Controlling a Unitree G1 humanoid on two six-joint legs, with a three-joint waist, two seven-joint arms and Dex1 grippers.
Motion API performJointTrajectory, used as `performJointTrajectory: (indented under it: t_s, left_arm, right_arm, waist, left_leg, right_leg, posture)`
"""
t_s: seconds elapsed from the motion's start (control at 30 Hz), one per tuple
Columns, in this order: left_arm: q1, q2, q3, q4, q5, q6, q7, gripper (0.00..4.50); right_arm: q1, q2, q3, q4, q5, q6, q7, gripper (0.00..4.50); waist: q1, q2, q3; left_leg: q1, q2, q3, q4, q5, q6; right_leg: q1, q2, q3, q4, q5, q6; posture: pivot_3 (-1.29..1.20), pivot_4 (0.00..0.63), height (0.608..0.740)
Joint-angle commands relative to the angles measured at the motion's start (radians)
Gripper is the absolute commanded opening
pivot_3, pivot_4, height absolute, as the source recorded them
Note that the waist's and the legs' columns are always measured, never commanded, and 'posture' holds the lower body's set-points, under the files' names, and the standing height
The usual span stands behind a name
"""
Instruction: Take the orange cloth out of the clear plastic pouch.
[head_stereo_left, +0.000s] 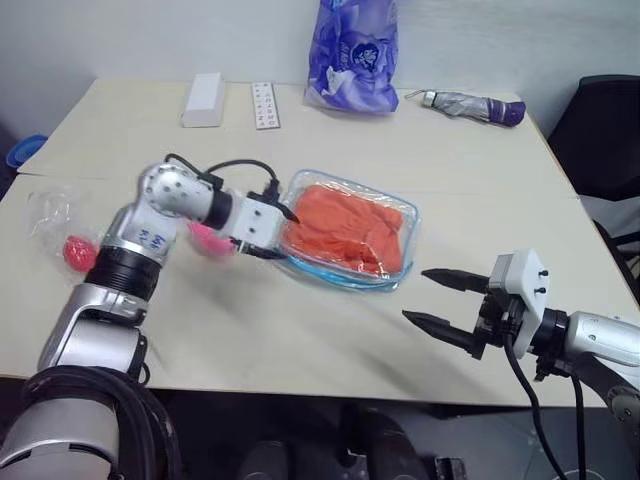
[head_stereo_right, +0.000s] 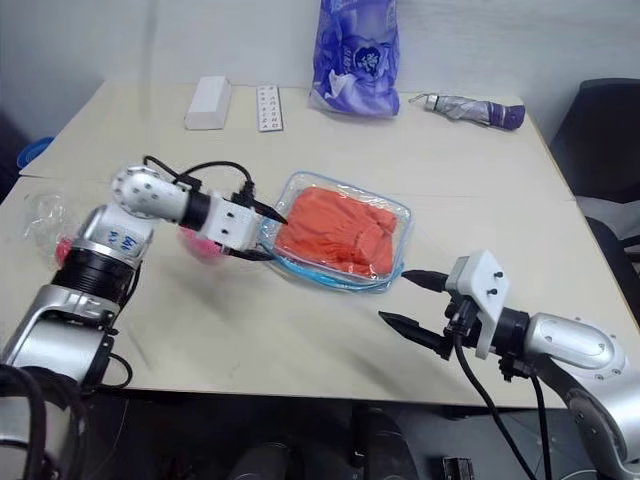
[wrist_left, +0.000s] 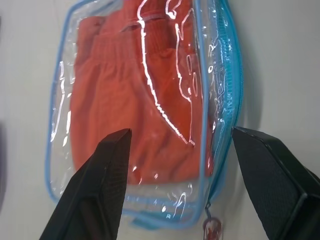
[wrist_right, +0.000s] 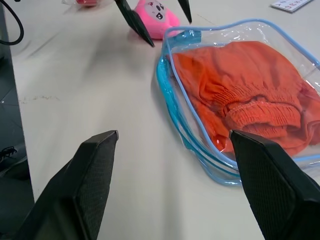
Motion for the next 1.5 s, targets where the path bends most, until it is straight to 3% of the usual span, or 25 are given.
performJointTrajectory:
  t_s: [0.03,0.33,0.47,0.73,0.8,0.97,1.1,1.33,1.5]
  left_arm:
    - [-0.023,-0.015,-0.003,0.034,0.008,-0.023,0.002,3.35]
    - [-0.045,-0.037,-0.029,0.132,0.073,-0.112,0.039,3.35]
    - [-0.047,-0.051,-0.017,0.14,0.058,-0.103,0.05,2.48]
    - [-0.05,-0.07,-0.026,0.179,0.074,-0.1,0.078,0.02]
    - [-0.037,-0.088,-0.01,0.173,0.046,-0.049,0.077,0.02]
    - [0.013,-0.172,0.105,-0.043,-0.157,0.391,0.05,0.02]
    - [0.071,-0.193,0.128,-0.212,-0.196,0.585,0.082,0.0]
    - [0.134,-0.197,0.119,-0.367,-0.198,0.7,0.121,0.0]
    - [0.149,-0.206,0.108,-0.406,-0.192,0.719,0.145,0.0]
  right_arm:
    - [-0.009,-0.011,-0.003,-0.025,0.004,-0.013,-0.005,3.72]
    - [0.009,-0.008,-0.001,-0.035,-0.008,-0.015,-0.021,3.72]
    - [0.021,-0.006,0.003,-0.037,-0.017,-0.023,-0.022,3.76]
    - [0.032,-0.005,0.016,-0.033,-0.043,-0.043,-0.02,3.76]
    - [0.028,-0.004,0.026,-0.029,-0.051,-0.048,-0.02,3.76]
    - [-0.047,-0.009,0.144,0.019,-0.168,-0.099,-0.024,3.76]
    - [-0.17,0.016,0.277,0.105,-0.293,-0.161,-0.037,2.8]
    - [-0.409,0.056,0.526,0.358,-0.655,-0.393,-0.074,0.37]
    - [-0.51,0.058,0.635,0.546,-0.854,-0.621,-0.064,0.37]
  waist:
    - [0.0,0.0,0.0]
    - [0.003,0.0,0.0]
    - [0.004,0.0,0.0]
    - [0.003,0.0,0.0]
    - [0.003,0.0,0.0]
    - [0.002,0.0,0.0]
    - [0.0,0.0,0.0]
    - [-0.01,0.0,0.0]
    - [-0.006,0.0,0.0]
  left_leg:
    - [0.0,0.0,0.0,0.0,0.0,0.0]
    - [0.0,0.0,0.004,0.003,0.0,0.0]
    - [0.0,0.0,0.005,0.003,0.0,0.001]
    - [0.0,0.0,0.006,0.003,0.0,0.001]
    - [0.0,0.0,0.006,0.003,-0.001,0.001]
    - [0.0,0.001,0.006,0.005,-0.001,0.002]
    - [0.0,0.001,0.006,0.005,-0.001,0.002]
    - [0.001,0.001,0.004,0.006,-0.001,0.001]
    - [-0.001,0.001,0.005,0.006,-0.001,0.001]
  right_leg:
    - [0.0,0.0,0.0,0.0,0.0,0.0]
    - [-0.001,0.0,-0.003,-0.001,0.0,0.0]
    - [-0.001,-0.001,-0.003,-0.001,0.0,0.0]
    - [-0.001,0.0,-0.003,0.0,0.0,0.0]
    - [-0.001,0.0,-0.003,0.0,0.0,0.0]
    - [-0.001,0.0,-0.003,0.0,0.0,0.0]
    - [-0.002,0.0,-0.002,0.0,0.0,0.0]
    - [-0.003,0.0,0.001,0.002,0.0,0.0]
    - [-0.003,-0.002,-0.002,0.001,0.0,0.0]
  posture:
    - [0.0,0.15,0.74]
    - [0.0,0.15,0.74]
    - [0.0,0.15,0.74]
    - [0.0,0.15,0.74]
    - [0.0,0.15,0.74]
    - [0.0,0.15,0.74]
    - [0.0,0.15,0.74]
    - [0.0,0.15,0.74]
    - [0.0,0.15,0.74]
